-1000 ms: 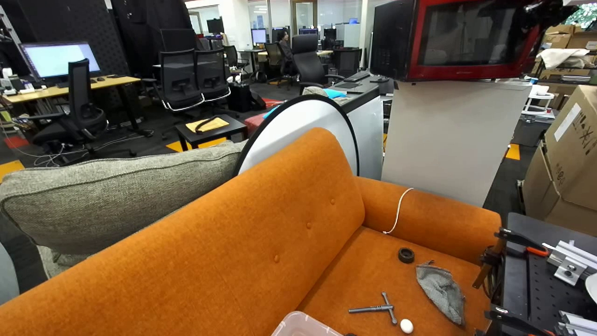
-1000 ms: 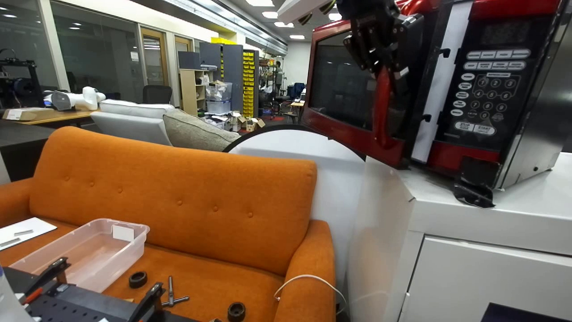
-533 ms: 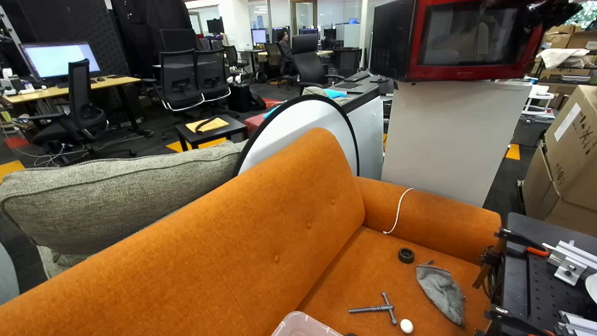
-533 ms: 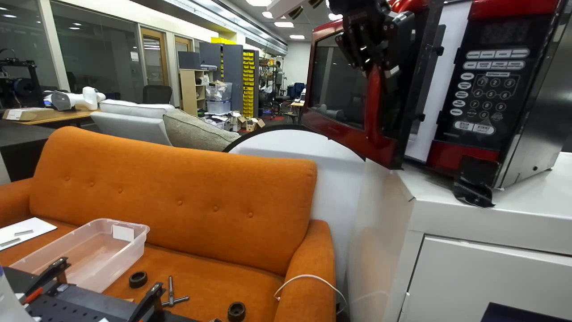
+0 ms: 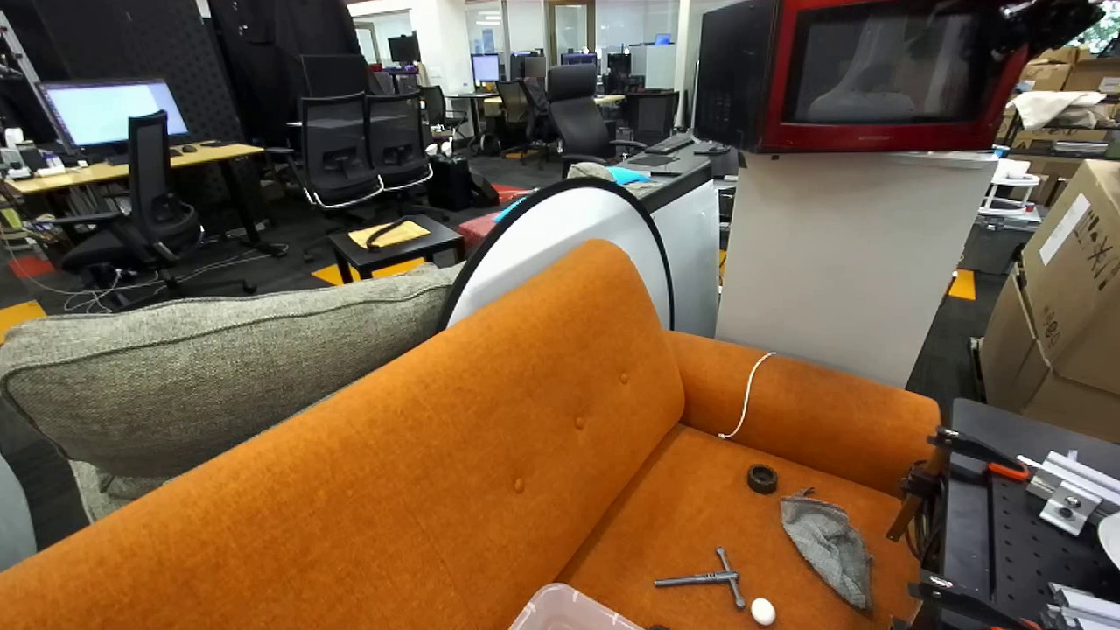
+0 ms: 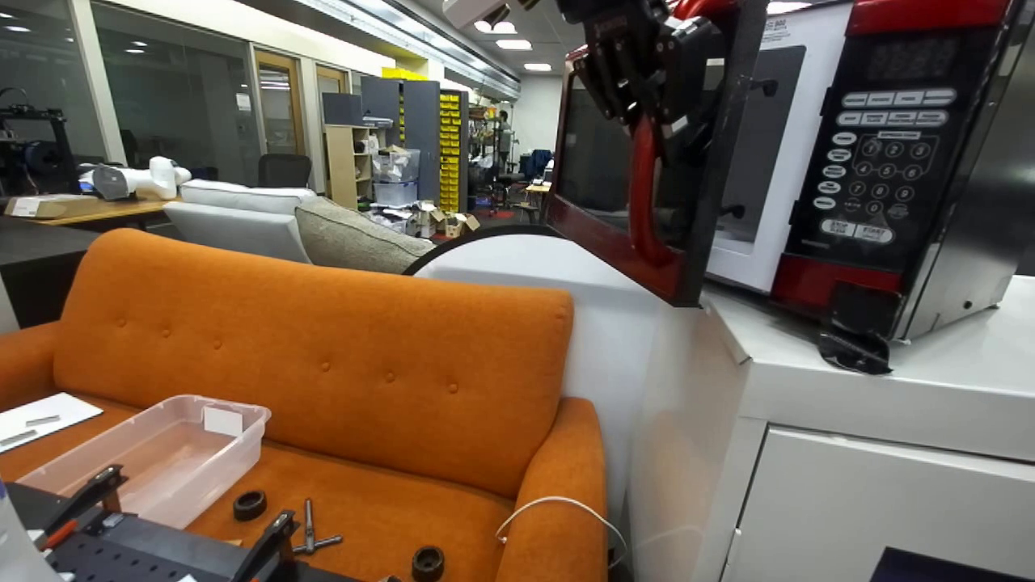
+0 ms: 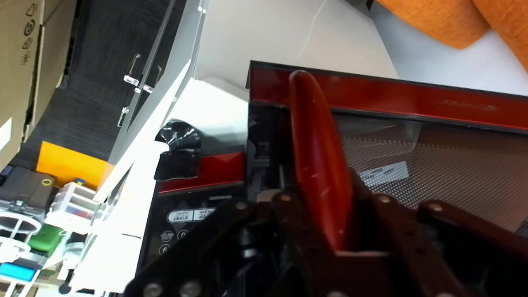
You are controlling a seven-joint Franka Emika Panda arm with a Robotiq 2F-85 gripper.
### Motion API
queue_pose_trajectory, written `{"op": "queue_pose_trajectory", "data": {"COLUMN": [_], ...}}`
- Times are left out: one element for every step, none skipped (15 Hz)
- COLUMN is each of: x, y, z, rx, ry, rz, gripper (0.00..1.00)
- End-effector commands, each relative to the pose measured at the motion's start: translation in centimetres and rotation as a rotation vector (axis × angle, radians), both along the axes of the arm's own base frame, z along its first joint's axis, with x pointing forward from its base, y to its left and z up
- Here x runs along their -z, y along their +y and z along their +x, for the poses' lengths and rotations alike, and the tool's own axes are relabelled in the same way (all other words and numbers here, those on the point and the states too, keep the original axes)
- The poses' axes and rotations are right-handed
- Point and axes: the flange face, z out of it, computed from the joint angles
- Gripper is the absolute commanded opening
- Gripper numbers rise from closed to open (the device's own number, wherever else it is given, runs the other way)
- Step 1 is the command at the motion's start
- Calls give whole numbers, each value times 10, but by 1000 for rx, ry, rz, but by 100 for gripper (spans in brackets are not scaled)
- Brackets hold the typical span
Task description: Open the microwave door
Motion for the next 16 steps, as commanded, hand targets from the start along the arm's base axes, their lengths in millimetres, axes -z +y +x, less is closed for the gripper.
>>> {"op": "queue_pose_trajectory", "data": {"x": [3,3,3,3,2,3,3,3,5,5,6,7,8,9,9,9], "y": [26,30,35,40,46,53,61,69,78,86,93,99,104,108,110,112], "z": [4,3,2,1,2,2,4,6,8,10,12,14,16,18,19,20], "rx": [-150,-159,-168,-178,-190,-207,-228,-253,-280,-304,-316,-327,-329,-330,-332,-332], "ry": [45,44,44,44,44,47,54,58,62,70,69,68,65,69,70,72], "rz": [16,20,25,31,35,38,35,30,20,17,8,-4,-19,-25,-34,-42], "gripper": [7,7,7,7,7,7,7,7,7,7,7,7,7,7,7,7]}}
